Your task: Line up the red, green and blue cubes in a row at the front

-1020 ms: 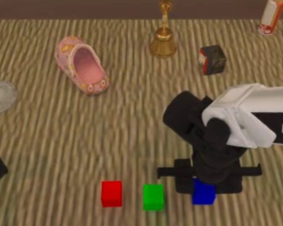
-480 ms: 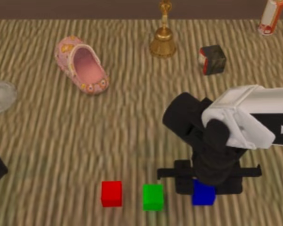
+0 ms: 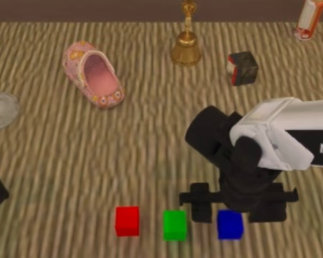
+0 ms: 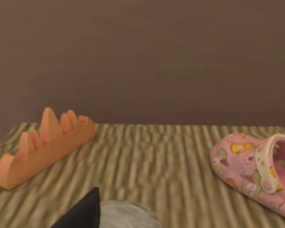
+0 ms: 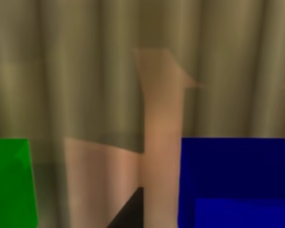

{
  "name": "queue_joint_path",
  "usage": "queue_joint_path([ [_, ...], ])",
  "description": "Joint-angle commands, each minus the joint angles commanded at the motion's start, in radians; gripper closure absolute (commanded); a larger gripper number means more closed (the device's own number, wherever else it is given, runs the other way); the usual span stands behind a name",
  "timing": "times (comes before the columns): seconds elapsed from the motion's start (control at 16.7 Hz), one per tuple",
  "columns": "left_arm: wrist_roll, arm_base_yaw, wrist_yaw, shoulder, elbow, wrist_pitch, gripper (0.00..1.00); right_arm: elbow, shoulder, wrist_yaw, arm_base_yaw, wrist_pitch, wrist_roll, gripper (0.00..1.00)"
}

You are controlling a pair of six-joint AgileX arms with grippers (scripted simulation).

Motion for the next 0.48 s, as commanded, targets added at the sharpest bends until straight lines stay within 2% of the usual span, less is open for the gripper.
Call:
queue_joint_path([
  [0.48, 0.000, 0.000, 0.000, 0.000, 0.000, 0.000, 0.00, 0.000, 0.000, 0.000, 0.000, 0.000, 0.000, 0.00],
])
